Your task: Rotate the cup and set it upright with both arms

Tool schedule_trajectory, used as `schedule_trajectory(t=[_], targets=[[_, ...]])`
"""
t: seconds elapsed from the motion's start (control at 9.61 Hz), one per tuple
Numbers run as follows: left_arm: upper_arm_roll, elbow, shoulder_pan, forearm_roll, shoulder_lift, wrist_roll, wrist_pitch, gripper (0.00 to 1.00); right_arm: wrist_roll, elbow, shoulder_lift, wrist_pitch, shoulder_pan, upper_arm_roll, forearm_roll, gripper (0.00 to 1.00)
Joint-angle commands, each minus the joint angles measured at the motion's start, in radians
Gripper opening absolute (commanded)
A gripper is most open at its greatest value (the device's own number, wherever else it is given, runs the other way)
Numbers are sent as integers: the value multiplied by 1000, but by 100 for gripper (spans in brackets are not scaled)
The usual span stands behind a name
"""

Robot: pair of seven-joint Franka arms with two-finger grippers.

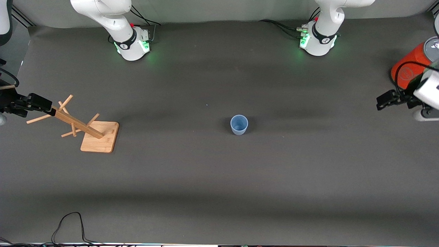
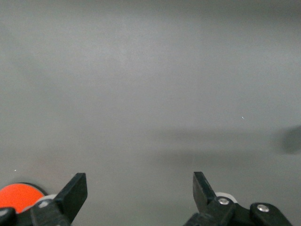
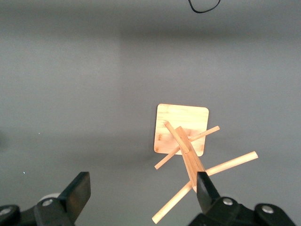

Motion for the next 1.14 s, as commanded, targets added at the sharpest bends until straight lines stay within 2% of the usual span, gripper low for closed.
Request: schedule_trajectory(t=[0.0,0.21,0.62,1.04], targets=[[-52,-37,79,18,-48,44,-11,100,-23,-4,-4,8,-7,6,-11,100],[-60,-6,109,18,-37,59,-15,100,-23,-4,-4,8,-7,6,-11,100],[-74,45,103,20,-19,58,-60,100,-23,-4,-4,8,-7,6,-11,100],[-69,52,72,20,-14,46,-83,100,-23,-4,-4,8,-7,6,-11,100]])
